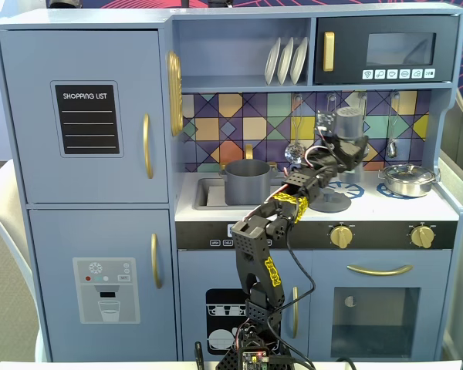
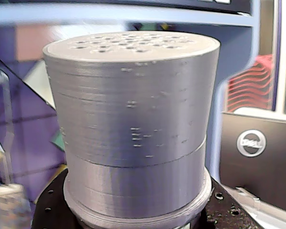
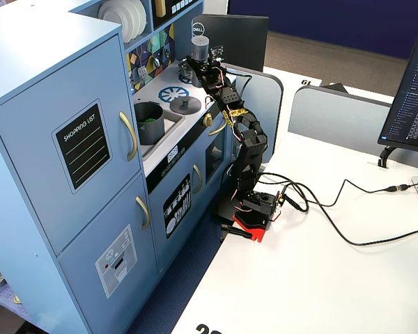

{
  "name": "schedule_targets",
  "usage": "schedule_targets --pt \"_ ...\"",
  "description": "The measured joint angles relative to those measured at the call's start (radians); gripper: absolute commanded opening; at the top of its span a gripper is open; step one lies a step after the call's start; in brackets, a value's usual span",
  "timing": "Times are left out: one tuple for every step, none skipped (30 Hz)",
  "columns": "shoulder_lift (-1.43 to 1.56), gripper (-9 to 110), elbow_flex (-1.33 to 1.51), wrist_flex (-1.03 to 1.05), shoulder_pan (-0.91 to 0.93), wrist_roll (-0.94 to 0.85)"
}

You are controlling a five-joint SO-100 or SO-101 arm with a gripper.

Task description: Put salt in the gray recipient

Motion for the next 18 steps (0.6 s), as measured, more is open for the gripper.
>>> schedule_targets --pt "-0.014 0 0.005 -0.020 0.008 -0.002" --pt "-0.029 0 0.011 -0.043 0.014 -0.002" --pt "-0.046 0 0.012 -0.060 0.020 -0.002" --pt "-0.063 0 0.012 -0.074 0.026 -0.002" --pt "-0.078 0 0.012 -0.086 0.032 -0.002" --pt "-0.094 0 0.012 -0.100 0.037 -0.002" --pt "-0.109 0 0.017 -0.117 0.043 -0.002" --pt "-0.124 0 0.021 -0.132 0.048 -0.002" --pt "-0.140 0 0.025 -0.144 0.052 -0.002" --pt "-0.155 0 0.028 -0.153 0.055 -0.002" --pt "-0.169 0 0.028 -0.161 0.058 -0.002" --pt "-0.183 0 0.028 -0.170 0.063 -0.002" --pt "-0.196 0 0.028 -0.181 0.064 -0.002" --pt "-0.207 0 0.028 -0.192 0.066 -0.002" --pt "-0.218 0 0.028 -0.199 0.069 -0.002" --pt "-0.229 0 0.028 -0.206 0.069 -0.002" --pt "-0.238 0 0.028 -0.207 0.069 -0.002" --pt "-0.244 0 0.028 -0.207 0.072 -0.002"
